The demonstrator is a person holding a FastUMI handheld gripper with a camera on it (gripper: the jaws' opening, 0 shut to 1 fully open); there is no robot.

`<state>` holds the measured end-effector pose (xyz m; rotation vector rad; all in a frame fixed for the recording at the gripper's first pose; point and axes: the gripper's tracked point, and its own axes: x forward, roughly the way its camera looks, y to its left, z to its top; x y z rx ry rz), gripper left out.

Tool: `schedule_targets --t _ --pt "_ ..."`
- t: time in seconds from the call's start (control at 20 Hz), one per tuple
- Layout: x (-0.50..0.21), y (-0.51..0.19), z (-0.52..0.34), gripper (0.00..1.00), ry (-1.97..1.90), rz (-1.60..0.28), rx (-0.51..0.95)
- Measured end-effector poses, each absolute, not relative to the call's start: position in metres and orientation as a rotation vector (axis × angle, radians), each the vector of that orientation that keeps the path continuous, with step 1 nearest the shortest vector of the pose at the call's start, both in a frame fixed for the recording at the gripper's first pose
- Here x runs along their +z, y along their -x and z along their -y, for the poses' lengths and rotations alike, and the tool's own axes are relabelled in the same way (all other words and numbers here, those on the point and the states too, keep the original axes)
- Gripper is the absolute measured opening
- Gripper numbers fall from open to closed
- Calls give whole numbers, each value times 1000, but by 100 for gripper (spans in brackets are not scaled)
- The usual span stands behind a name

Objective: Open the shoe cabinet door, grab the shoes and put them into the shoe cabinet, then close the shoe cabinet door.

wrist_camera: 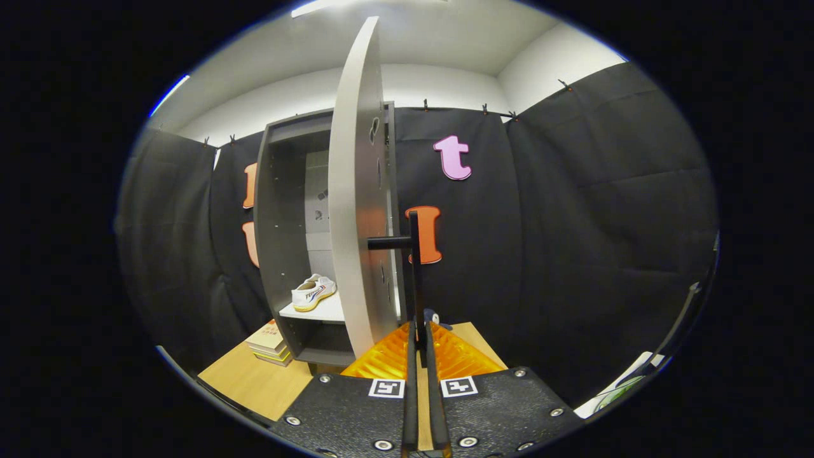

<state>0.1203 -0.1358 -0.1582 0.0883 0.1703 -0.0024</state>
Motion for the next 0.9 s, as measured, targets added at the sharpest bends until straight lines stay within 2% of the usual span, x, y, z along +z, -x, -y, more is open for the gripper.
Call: schedule_targets --t 0.15,0.3,0.5,0.55,0.65,0.9 --pt "-163 -97 121 8 -118 -185 -32" --pt "-174 -79 97 15 -119 -206 -34" --pt "-196 -61 56 35 -125 -267 -28" --pt "-205 -57 45 44 -119 -290 -17" --pt "-220 -52 22 53 -107 -324 13" --pt "-267 -46 -27 67 -116 -407 94"
